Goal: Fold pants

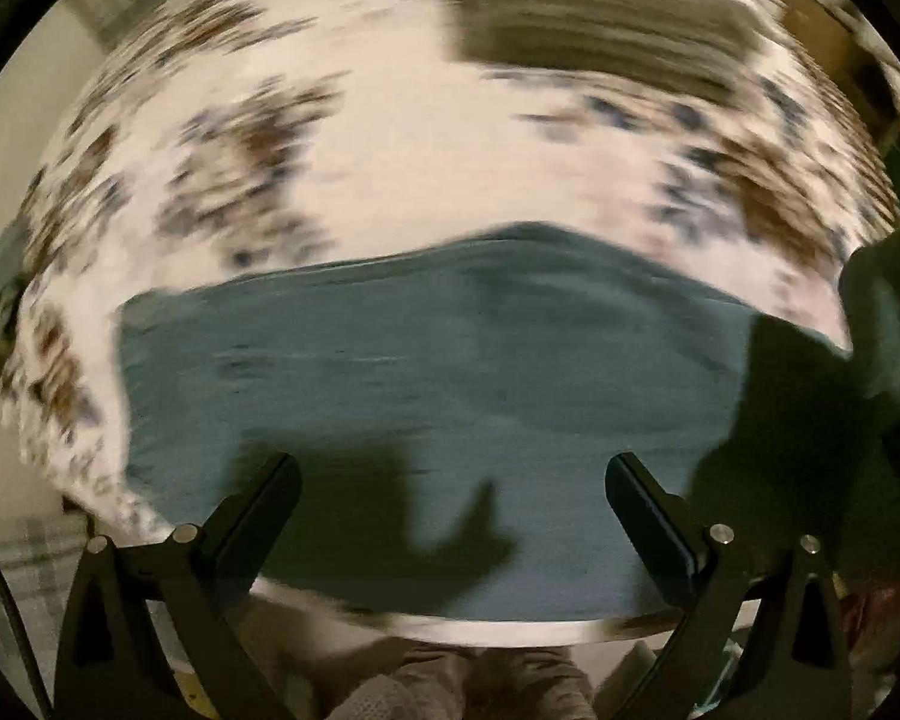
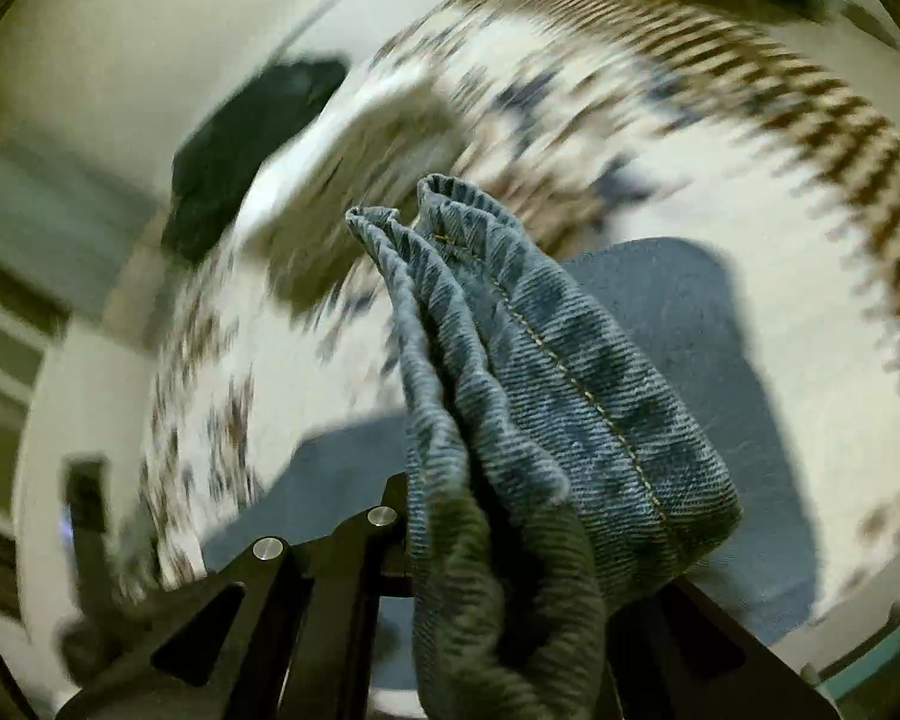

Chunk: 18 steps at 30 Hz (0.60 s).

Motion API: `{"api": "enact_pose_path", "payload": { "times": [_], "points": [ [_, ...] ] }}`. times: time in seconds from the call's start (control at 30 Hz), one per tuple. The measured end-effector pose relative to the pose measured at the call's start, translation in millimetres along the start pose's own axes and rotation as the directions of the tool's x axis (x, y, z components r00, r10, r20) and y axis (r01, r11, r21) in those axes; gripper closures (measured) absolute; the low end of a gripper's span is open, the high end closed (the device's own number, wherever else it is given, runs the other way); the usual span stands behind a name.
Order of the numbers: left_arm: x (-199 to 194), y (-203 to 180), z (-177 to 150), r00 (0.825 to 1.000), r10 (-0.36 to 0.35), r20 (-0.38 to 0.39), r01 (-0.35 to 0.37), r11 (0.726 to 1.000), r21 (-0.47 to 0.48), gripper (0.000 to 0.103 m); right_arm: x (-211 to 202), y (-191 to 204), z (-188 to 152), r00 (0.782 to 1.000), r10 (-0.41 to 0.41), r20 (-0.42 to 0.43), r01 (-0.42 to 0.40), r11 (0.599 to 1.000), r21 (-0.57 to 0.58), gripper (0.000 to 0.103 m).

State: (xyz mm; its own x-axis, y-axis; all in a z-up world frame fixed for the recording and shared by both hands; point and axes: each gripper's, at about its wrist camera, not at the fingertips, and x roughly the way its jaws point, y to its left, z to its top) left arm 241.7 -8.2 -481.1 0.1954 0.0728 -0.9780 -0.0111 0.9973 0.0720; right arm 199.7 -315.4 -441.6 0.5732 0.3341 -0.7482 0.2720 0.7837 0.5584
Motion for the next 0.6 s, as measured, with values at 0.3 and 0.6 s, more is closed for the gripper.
{"api": "enact_pose_path", "payload": {
  "times": [0.3,0.6],
  "points": [
    [22.1,113.1,-5.6,0.999,-0.02,-0.04,0.012,0.982,-0.189,0.0,128.2,97.0,-110.8,0.932,-0.273,-0.238,0.153,0.893,-0.424,0.07],
    [26.8,73.8,14.5,0.96,-0.276,-0.034,0.267,0.95,-0.162,0.0,47.9,63.6,-76.1,0.95,0.061,-0.305,-0.103,0.987,-0.121,0.024]
  ]
}}
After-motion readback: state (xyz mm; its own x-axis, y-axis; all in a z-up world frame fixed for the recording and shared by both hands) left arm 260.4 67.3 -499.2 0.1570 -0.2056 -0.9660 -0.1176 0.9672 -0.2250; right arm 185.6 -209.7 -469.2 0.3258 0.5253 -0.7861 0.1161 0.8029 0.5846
